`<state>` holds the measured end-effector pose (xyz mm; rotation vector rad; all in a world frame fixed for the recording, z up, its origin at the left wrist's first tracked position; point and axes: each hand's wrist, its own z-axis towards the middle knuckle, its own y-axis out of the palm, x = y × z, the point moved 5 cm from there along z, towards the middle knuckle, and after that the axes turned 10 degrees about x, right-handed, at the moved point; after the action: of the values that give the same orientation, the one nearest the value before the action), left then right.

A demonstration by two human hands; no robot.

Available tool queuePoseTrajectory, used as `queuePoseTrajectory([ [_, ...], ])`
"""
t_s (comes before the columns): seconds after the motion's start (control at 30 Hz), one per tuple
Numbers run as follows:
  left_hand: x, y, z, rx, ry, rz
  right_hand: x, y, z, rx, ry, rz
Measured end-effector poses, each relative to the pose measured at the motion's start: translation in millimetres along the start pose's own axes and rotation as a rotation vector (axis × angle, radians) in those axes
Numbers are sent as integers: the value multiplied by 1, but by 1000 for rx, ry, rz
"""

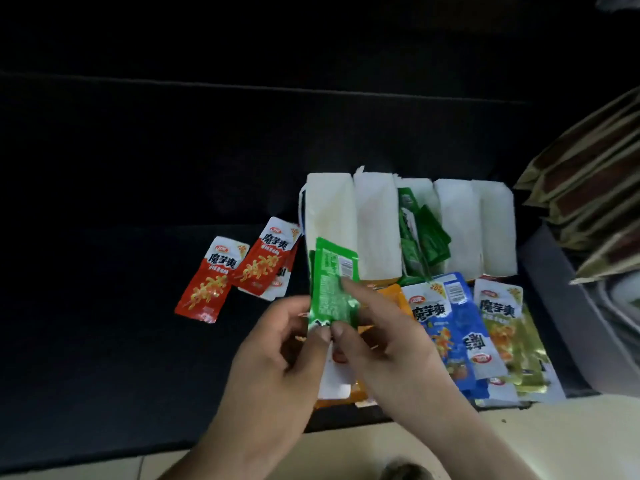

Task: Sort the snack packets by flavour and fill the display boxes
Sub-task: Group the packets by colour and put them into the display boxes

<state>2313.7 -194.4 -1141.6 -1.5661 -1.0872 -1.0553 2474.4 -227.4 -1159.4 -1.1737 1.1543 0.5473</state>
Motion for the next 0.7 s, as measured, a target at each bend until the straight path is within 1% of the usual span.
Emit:
queuePoseTrajectory([
  [0.07,20,22,11,-108,11,14,1,-21,7,78,72,99],
  [0.13,38,45,23,-174,25,41,5,-43,15,130,145,180],
  [0.23,59,77,38,-185,22,49,9,-75,26,217,162,210],
  [0.3,67,95,49,-172,34,118,16,-88,34,259,171,183],
  [0.37,69,109,60,-151,37,199,27,-94,43,277,156,104],
  [0.47,69,122,70,-110,40,299,41,-99,57,308,55,-48],
  [0.53,67,126,71,-72,41,293,44,-101,66,294,-22,-105],
  [0.57,66,127,70,-56,51,279,46,-101,71,258,-43,-122],
  [0.63,67,128,64,-6,65,265,53,-99,82,147,-18,-120],
  [0.7,65,129,67,54,82,269,59,-97,90,70,48,-94],
])
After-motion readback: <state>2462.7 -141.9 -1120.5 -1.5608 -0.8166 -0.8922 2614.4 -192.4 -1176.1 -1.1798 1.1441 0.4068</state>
